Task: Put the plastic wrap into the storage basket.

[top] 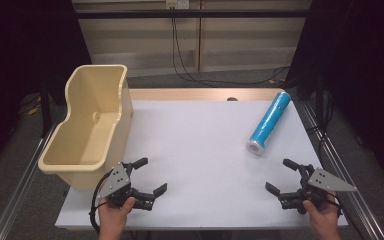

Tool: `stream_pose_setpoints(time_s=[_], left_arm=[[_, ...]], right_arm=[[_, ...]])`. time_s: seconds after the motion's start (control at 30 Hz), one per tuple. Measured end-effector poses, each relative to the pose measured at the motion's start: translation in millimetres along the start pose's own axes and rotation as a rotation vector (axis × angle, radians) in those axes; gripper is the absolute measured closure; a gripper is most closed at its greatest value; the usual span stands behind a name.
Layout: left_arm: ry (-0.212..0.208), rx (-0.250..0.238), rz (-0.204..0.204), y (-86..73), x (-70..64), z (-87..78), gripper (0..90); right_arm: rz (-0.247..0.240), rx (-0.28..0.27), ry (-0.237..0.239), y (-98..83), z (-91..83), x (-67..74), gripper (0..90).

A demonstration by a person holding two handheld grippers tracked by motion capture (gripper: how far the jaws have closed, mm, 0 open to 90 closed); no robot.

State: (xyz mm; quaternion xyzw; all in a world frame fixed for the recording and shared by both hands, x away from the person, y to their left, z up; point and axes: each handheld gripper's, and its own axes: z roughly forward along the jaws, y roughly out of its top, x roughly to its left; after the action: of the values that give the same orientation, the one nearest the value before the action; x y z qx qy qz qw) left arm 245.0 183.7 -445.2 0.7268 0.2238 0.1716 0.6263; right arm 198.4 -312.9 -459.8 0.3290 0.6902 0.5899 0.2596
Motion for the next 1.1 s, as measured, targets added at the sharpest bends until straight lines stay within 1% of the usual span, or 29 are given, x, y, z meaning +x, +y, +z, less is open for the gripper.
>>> stream_pose_setpoints(time_s=[0.03, 0.17, 0.23, 0.37, 0.53, 0.67, 0.7, 0.9, 1.0, 1.1], left_arm=[[0.001, 0.005, 0.008, 0.1, 0.1, 0.4, 0.0], [-0.001, 0.01, 0.007, 0.7, -1.4, 1.8, 0.0], [0.001, 0.017, 0.015, 1.1, -2.8, 3.4, 0.0], [0.009, 0.03, 0.019, 0.4, -3.0, 4.6, 0.0], [0.014, 0.033, 0.019, 0.6, -3.0, 5.7, 0.0], [0.025, 0.045, 0.027, 1.2, -3.6, 10.0, 0.0], [0.03, 0.05, 0.028, 2.3, -4.4, 13.4, 0.0], [0.028, 0.055, 0.024, 4.5, -5.8, 21.2, 0.0], [0.04, 0.062, 0.015, 4.7, -6.6, 25.7, 0.0], [0.042, 0.067, 0.012, 5.3, -6.8, 28.1, 0.0]], right_arm=[[0.0, 0.001, 0.001, 0.1, -0.2, 0.1, 0.0], [-0.003, 0.002, 0.002, 0.4, -0.1, 0.8, 0.0], [-0.007, 0.005, 0.006, 0.3, 0.4, 1.8, 0.0], [-0.01, 0.01, 0.006, 0.4, 1.2, 1.9, 0.0], [-0.013, 0.014, 0.007, -0.1, 2.1, 1.6, 0.0], [-0.014, 0.014, 0.005, 0.0, 2.0, 2.1, 0.0], [-0.014, 0.014, 0.004, 0.0, 1.7, 2.0, 0.0], [-0.012, 0.014, 0.001, -0.5, 0.0, 1.5, 0.0], [-0.01, 0.01, -0.003, -0.5, -1.2, 0.7, 0.0], [-0.011, 0.013, -0.001, -0.5, -0.8, 0.8, 0.0]])
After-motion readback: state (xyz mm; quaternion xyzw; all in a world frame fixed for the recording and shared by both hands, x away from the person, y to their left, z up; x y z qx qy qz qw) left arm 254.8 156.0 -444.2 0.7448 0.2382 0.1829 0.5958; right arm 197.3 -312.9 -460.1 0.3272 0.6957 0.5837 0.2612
